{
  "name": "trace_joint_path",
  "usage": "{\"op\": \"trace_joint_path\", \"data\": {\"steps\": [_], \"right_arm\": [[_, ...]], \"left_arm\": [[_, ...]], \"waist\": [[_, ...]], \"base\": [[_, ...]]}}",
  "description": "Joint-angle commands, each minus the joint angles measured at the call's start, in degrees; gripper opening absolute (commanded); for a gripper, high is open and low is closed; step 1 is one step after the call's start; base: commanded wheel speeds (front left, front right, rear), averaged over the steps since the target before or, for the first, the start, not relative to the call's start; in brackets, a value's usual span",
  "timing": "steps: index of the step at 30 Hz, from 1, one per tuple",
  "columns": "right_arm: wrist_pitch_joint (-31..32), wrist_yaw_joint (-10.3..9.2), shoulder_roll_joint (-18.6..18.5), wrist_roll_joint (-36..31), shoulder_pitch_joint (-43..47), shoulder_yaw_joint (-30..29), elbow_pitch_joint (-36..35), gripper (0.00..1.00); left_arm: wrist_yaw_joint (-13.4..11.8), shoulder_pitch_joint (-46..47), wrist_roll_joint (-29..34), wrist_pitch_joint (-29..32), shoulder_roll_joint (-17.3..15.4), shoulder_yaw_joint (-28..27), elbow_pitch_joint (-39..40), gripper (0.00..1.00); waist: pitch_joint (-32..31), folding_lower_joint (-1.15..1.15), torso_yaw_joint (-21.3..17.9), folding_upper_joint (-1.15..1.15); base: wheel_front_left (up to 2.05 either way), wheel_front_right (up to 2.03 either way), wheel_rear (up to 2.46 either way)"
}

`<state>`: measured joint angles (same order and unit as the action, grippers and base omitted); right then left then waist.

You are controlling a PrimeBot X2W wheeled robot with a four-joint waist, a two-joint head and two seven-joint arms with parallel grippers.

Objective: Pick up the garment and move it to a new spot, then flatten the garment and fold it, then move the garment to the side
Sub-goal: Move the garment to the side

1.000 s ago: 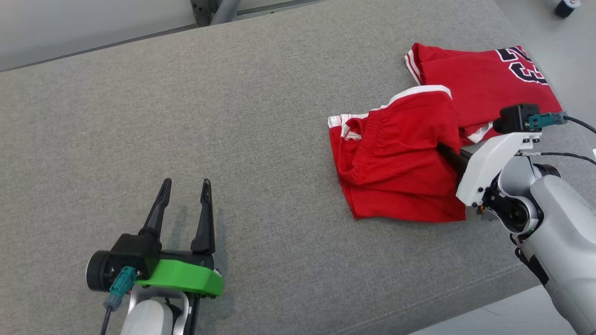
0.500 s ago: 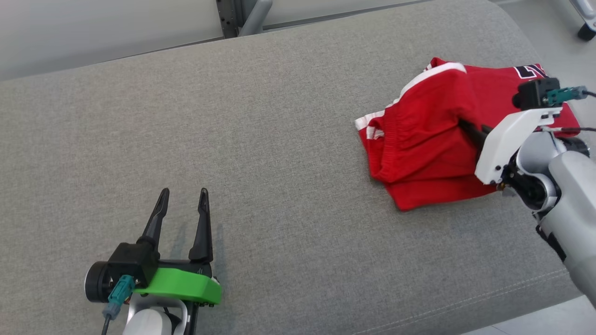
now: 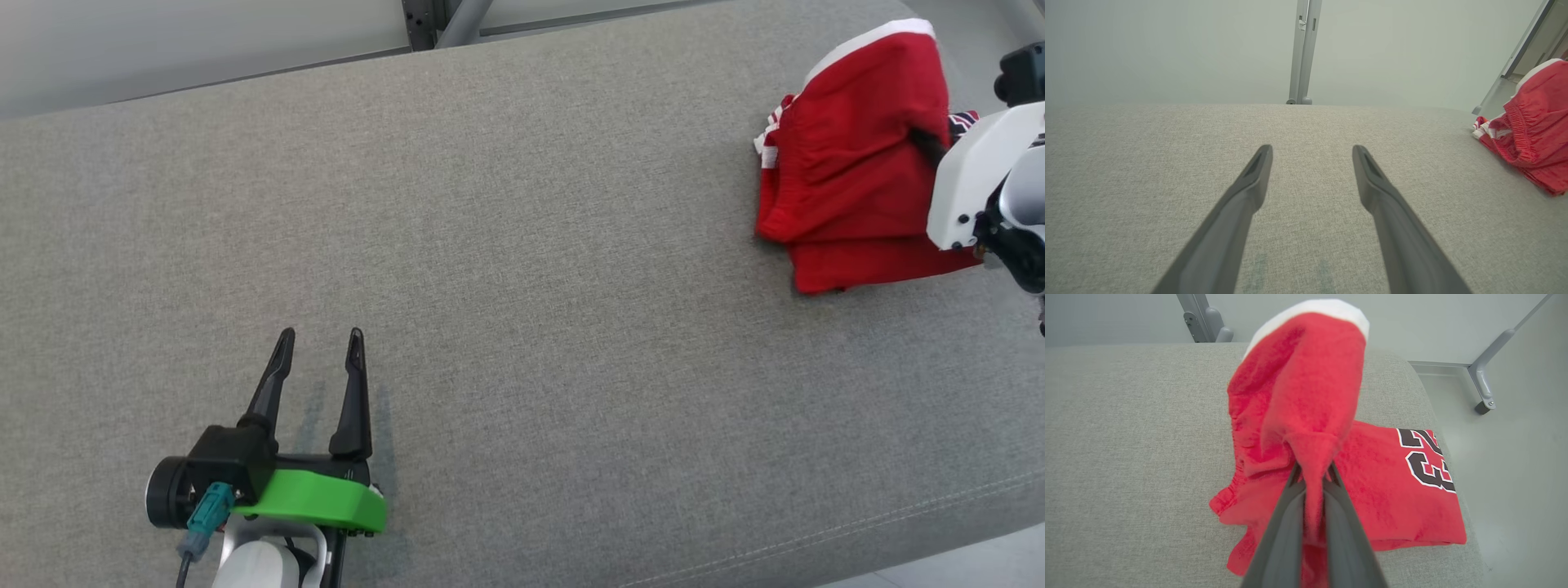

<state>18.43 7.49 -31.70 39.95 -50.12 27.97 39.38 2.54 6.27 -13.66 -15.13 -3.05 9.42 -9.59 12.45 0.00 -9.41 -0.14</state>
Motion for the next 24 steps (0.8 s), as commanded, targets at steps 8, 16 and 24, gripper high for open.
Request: {"op": "trace_joint_path", "data": {"steps": [8, 16, 24], "right_arm": [[-1.89, -0.03, -5.02, -2.96, -3.65, 1.14, 3.86, 0.00], [-8.28, -0.04, -7.46, -6.99, -6.98, 2.44, 11.81, 0.00], [-13.03, -0.06, -5.31, -12.11, -10.72, 0.83, 20.34, 0.00]], "left_arm": [[0.29, 2.02, 1.35, 0.11, -1.39, 0.26, 0.97, 1.00], [0.18, 4.34, 2.45, 1.88, -3.26, 1.06, 3.71, 1.00], [-0.10, 5.13, 3.06, 3.31, -4.46, 1.60, 6.11, 1.00]], "waist": [[3.92, 0.00, 1.35, 0.14], [9.52, 0.00, 2.26, 0.14], [12.48, 0.00, 2.78, 0.14]], "base": [[0.00, 0.00, 0.00], [0.00, 0.00, 0.00], [0.00, 0.00, 0.00]]}}
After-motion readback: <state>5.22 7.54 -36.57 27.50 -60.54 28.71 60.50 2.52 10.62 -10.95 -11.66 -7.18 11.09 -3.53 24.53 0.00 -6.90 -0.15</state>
